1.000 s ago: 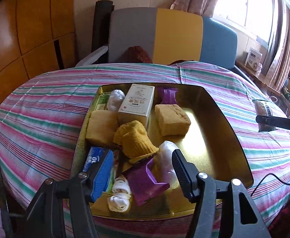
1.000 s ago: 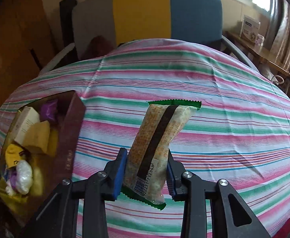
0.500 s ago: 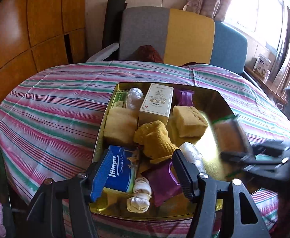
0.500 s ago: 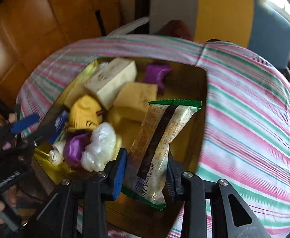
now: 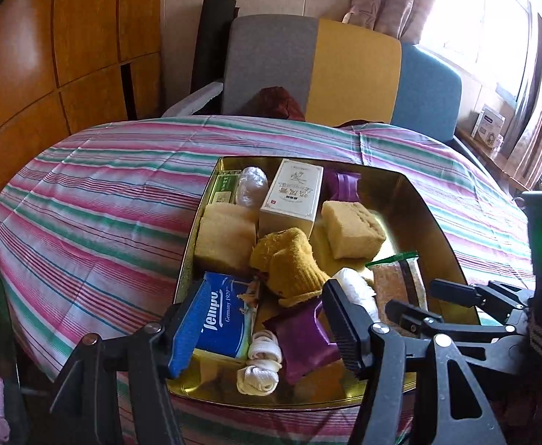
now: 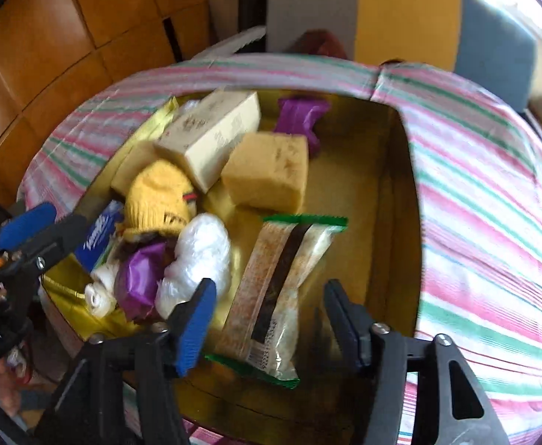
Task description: Organize objects
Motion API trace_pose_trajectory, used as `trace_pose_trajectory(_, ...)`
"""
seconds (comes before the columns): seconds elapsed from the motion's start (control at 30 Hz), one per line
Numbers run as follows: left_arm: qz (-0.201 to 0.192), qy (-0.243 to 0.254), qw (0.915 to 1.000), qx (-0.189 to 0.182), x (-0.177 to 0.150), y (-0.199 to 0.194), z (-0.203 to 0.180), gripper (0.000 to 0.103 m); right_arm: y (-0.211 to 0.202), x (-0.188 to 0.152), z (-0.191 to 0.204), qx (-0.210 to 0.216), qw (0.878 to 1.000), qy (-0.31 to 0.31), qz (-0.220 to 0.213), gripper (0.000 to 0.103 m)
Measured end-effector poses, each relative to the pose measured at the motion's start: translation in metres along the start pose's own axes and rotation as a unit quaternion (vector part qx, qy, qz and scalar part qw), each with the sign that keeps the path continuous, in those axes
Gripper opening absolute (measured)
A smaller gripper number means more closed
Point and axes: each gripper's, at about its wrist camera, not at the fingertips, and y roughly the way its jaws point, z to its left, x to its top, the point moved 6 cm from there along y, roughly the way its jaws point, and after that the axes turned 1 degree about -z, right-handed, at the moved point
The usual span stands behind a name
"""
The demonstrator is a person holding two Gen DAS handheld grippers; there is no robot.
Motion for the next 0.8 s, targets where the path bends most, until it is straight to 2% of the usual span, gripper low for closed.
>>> trace_pose_trajectory(0.23, -0.004, 0.004, 0.9999, 0.013, 0.002, -0.005, -0.002, 0.063, -0.02, 0.002, -0.006, -0.042, 0.997, 0.031, -0.05, 0.077)
trace_pose_trajectory(0.37, -0.01, 0.017, 0.9995, 0.023, 0.004, -0.011, -0.006, 0.063, -0.033, 0.003, -0.009, -0.069, 0.994, 0.031, -0.08, 0.08)
trace_pose_trajectory(0.5, -0.006, 0.024, 0.999, 0.038, 0.005, -0.017, -0.007, 0.063, -0.042, 0.011, -0.013, -0.077, 0.991, 0.033, -0.101, 0.081)
trace_pose_trajectory(0.6, -0.017, 0.019, 0.9994, 0.025, 0.008, -0.025, -0.008, 0.063, -0.05, 0.01, -0.013, -0.078, 0.99, 0.04, -0.112, 0.081)
trace_pose_trajectory(0.8, -0.042, 0.036, 0.9965, 0.062, 0.011, -0.032, -0.01, 0.063, -0.058, 0.007, -0.011, -0.077, 0.988, 0.052, -0.127, 0.082)
